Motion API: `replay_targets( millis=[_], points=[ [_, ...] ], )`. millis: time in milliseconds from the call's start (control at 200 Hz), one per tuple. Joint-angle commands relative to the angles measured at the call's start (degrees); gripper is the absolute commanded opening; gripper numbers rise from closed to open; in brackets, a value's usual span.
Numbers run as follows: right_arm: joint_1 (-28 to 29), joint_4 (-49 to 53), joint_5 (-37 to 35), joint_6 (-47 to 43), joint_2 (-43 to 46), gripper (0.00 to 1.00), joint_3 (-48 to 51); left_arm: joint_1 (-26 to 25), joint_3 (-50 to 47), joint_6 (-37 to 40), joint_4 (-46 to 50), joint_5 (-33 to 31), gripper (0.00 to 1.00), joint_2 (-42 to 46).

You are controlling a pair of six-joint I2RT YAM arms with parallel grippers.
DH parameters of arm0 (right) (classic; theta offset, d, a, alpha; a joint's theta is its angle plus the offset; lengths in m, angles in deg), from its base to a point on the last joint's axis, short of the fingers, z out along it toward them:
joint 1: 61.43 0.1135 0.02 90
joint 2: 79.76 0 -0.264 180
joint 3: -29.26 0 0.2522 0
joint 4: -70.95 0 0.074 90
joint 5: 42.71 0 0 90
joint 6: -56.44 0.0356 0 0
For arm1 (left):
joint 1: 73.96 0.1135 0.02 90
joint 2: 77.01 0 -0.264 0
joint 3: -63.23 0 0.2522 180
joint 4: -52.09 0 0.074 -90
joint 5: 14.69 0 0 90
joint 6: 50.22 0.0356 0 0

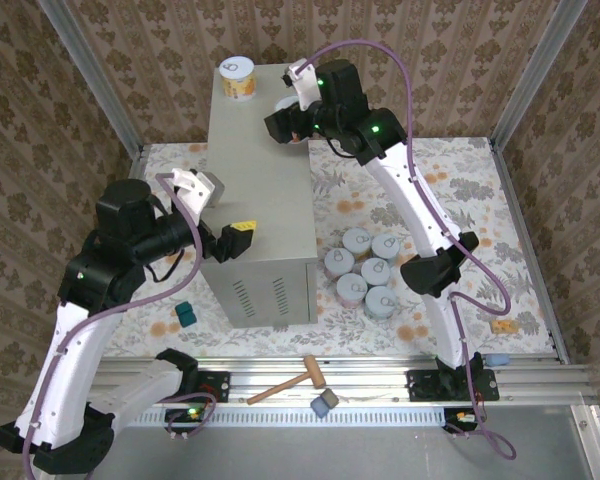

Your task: Place and organize the canned foods onto the counter

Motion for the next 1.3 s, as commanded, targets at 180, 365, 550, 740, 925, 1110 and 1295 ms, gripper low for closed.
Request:
replay_targets(
  millis=[180,365,550,740,925,1110,1295],
  points=[
    [0.0,-4.6,-0.8,-1.6,8.7,0.86,10.3,0.4,0.1,-1.1,-0.7,1.1,1.00,1.0],
    [0.0,-7.0,-1.3,-1.6,11.8,0.80,16.3,0.3,-0.2,-1.4,-0.7,0.9,1.00,1.1],
    [-0.1,-9.0,-1.3,-1.6,12.2,0.71,17.7,0.4,-0.5,-1.8,-1.0,1.0,1.00,0.9],
    [-0.7,-10.1,-2.7,-1.0,7.3,0.68,10.7,0.3,-1.0,-2.0,-1.5,1.0,1.00,1.0],
    [-1.4,-8.1,-4.0,-1.1,-2.8,0.67,-4.6,0.3,-1.0,-2.1,-1.4,1.0,1.00,0.9],
    [-2.7,-12.2,-4.0,0.9,-5.8,0.68,-6.2,0.3,-1.7,-2.2,-1.9,0.9,1.00,1.4],
    [-3.3,-13.4,-2.3,0.8,-6.5,0.72,-6.2,0.3,-2.1,-2.3,-2.5,1.2,1.00,1.0]
  ],
)
